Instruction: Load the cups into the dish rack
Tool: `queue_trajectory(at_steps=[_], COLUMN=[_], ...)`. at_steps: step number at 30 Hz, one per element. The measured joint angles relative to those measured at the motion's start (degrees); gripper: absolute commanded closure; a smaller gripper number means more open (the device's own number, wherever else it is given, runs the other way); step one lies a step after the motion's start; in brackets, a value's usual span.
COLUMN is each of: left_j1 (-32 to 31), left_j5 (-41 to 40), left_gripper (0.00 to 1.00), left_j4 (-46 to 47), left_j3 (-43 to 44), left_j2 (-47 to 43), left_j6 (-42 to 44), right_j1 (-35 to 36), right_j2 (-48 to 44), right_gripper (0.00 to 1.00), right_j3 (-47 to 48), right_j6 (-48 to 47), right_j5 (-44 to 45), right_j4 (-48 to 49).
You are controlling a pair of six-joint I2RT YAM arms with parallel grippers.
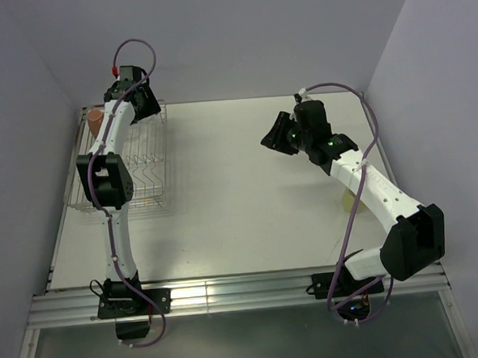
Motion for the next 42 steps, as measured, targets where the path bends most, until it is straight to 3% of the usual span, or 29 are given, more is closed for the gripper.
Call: queue_trajectory(at_steps=[18,22,26,30,33,42], left_j1=[0.9,0.9,1.0,1.0,1.0,1.0], left_j5=[1.0,1.0,1.1,1.1,1.1,1.1], left_gripper=[0.91,0.87,0.7,0.44,0.31,0.13], left_j4=[-1.4,-0.5,-0.2,-0.1,0.0,0.1], left_j3=[0.0,0.3,0.3,0.3,0.3,0.3], left_j2=[2.5,2.6,2.8,2.8,2.8,2.8], left_j6=[0.0,0.0,0.0,0.0,0.0,0.2], right_j1=[0.0,0.0,0.0,0.0,0.0,0.0], right_j2=[0.0,0.0,0.0,0.0,0.0,0.0], right_gripper=[0.59,0.59,0.6,0.59,0.59,0.59], right_j3=[0.0,0.0,0.0,0.0,0.0,0.0], right_j6=[0.0,0.0,0.0,0.0,0.0,0.0], right_j5=[0.0,0.0,0.0,0.0,0.0,0.0], right_j4=[0.0,0.0,0.0,0.0,0.0,0.0])
